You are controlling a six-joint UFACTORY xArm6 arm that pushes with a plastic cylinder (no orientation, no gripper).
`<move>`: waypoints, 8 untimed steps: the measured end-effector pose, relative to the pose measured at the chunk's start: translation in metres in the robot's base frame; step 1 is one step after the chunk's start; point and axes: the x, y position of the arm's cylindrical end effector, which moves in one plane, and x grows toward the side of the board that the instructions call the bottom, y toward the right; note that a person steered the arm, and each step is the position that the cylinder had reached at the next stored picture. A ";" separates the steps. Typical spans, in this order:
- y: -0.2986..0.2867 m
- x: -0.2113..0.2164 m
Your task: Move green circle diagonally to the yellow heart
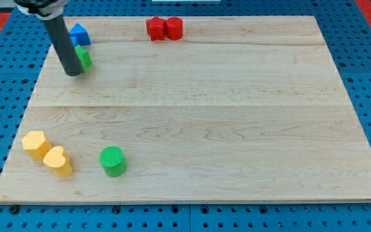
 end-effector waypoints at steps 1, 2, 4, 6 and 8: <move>0.092 0.088; 0.158 0.179; 0.122 0.241; 0.089 0.163; 0.049 0.114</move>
